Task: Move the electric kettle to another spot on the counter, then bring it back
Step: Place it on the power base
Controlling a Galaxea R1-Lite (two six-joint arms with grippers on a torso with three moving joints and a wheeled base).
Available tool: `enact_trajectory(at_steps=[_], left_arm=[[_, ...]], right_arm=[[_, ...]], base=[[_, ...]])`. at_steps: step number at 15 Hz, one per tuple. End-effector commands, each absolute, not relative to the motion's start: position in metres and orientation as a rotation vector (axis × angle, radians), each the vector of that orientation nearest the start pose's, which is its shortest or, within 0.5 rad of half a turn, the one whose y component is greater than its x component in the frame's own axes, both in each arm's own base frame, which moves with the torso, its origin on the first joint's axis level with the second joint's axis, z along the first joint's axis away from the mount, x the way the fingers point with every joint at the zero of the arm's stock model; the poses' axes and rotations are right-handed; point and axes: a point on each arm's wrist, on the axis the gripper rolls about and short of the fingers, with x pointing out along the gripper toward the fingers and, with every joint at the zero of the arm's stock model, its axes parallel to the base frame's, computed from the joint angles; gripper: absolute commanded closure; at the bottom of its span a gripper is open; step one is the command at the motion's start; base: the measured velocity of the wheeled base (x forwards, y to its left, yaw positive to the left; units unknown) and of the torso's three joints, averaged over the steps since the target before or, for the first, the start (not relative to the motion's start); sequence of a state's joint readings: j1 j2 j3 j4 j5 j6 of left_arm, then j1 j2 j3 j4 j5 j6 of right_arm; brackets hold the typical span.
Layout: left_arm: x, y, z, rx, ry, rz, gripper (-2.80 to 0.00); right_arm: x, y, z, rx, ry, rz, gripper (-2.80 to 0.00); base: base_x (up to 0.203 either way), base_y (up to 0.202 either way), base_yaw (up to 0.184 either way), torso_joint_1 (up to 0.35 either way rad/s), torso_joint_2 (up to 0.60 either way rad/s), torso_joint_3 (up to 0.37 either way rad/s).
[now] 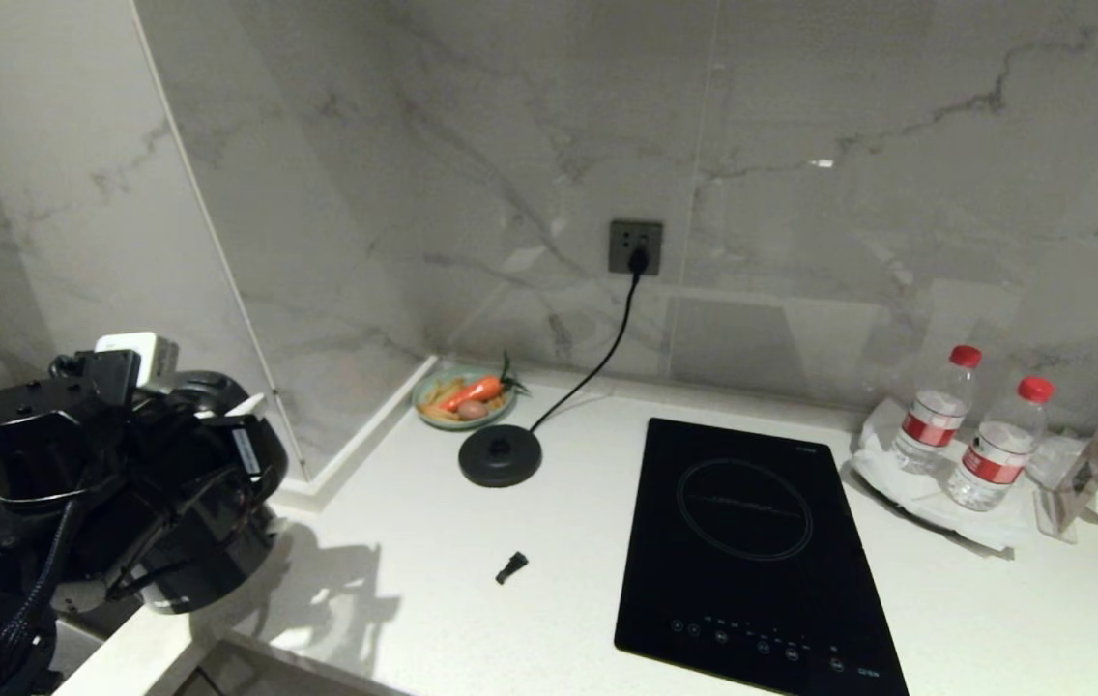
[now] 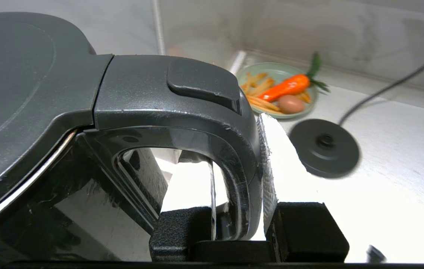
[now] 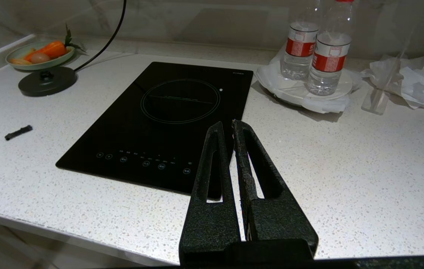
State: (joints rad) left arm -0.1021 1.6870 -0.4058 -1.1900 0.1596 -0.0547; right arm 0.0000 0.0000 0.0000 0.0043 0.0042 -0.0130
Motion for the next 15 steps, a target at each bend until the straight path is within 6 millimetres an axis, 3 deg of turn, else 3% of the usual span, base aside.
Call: enact_trajectory(at_steps=[1, 12, 15], left_arm=[[0.241, -0.031, 0.152, -0.045, 0.055, 0.022, 0.00], [0.214, -0.096, 0.147, -0.024, 0.082, -0.215, 0.00], [0.211, -0.104, 0.148, -0.019, 0.091, -0.244, 0.00]], right_arm=[[-0.023, 0.000, 0.075, -0.014, 0.005, 0.005, 0.00], [-0.023, 0.000, 0.075, -0.014, 0.005, 0.005, 0.00], [-0.023, 0.000, 0.075, -0.014, 0.005, 0.005, 0.00]], base=[[0.000, 0.000, 0.000, 0.000, 0.00, 0.000], [0.000, 0.000, 0.000, 0.000, 0.00, 0.000], [0.000, 0.000, 0.000, 0.000, 0.00, -0.135]])
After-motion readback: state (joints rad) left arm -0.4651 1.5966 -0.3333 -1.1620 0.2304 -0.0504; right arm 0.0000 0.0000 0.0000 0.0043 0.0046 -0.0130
